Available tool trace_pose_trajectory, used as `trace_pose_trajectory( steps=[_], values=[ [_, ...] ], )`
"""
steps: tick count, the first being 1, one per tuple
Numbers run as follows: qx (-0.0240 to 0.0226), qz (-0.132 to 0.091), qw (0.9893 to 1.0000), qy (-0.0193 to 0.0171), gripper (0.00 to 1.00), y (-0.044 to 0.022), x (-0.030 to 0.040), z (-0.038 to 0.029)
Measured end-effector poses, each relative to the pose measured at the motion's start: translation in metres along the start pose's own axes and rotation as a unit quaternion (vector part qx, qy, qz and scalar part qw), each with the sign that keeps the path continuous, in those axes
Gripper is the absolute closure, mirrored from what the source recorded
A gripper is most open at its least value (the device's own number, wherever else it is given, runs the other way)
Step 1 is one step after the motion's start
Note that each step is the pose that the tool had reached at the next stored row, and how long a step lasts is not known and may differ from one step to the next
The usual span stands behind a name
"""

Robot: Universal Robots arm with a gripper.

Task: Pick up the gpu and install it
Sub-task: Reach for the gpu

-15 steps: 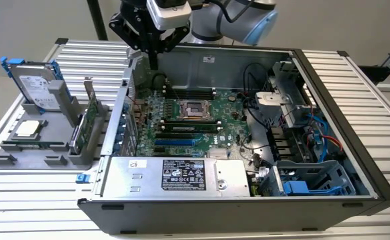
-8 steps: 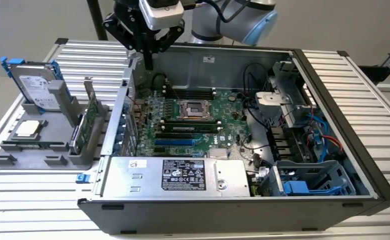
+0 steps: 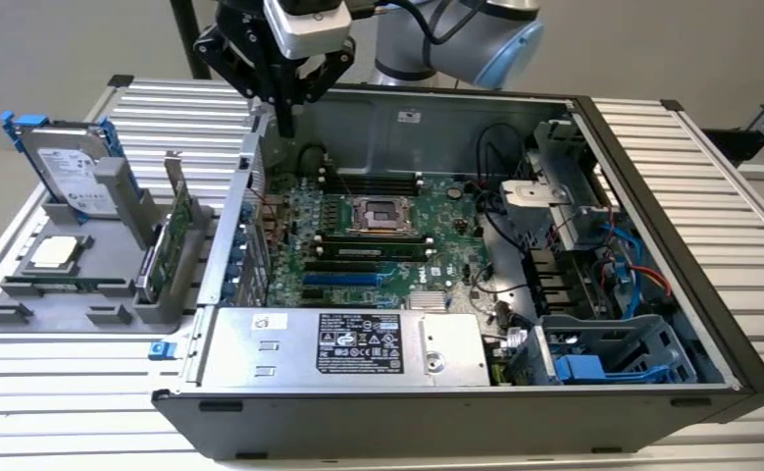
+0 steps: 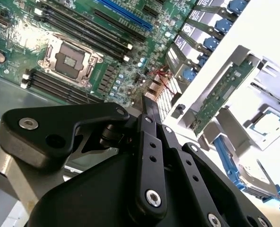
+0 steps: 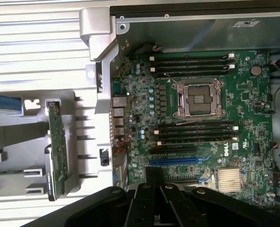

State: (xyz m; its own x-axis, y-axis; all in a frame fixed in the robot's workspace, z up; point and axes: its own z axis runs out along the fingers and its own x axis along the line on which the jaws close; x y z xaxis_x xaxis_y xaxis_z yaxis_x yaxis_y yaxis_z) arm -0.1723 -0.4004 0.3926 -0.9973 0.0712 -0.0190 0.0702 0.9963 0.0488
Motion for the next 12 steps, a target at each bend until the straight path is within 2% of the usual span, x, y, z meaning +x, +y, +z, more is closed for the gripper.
trace_pose_trajectory(
  steps=[12],
  values=[
    [0.0000,0.000,1.0000,0.0000,1.00,-0.0005,0.0061,-0.0002]
  ],
)
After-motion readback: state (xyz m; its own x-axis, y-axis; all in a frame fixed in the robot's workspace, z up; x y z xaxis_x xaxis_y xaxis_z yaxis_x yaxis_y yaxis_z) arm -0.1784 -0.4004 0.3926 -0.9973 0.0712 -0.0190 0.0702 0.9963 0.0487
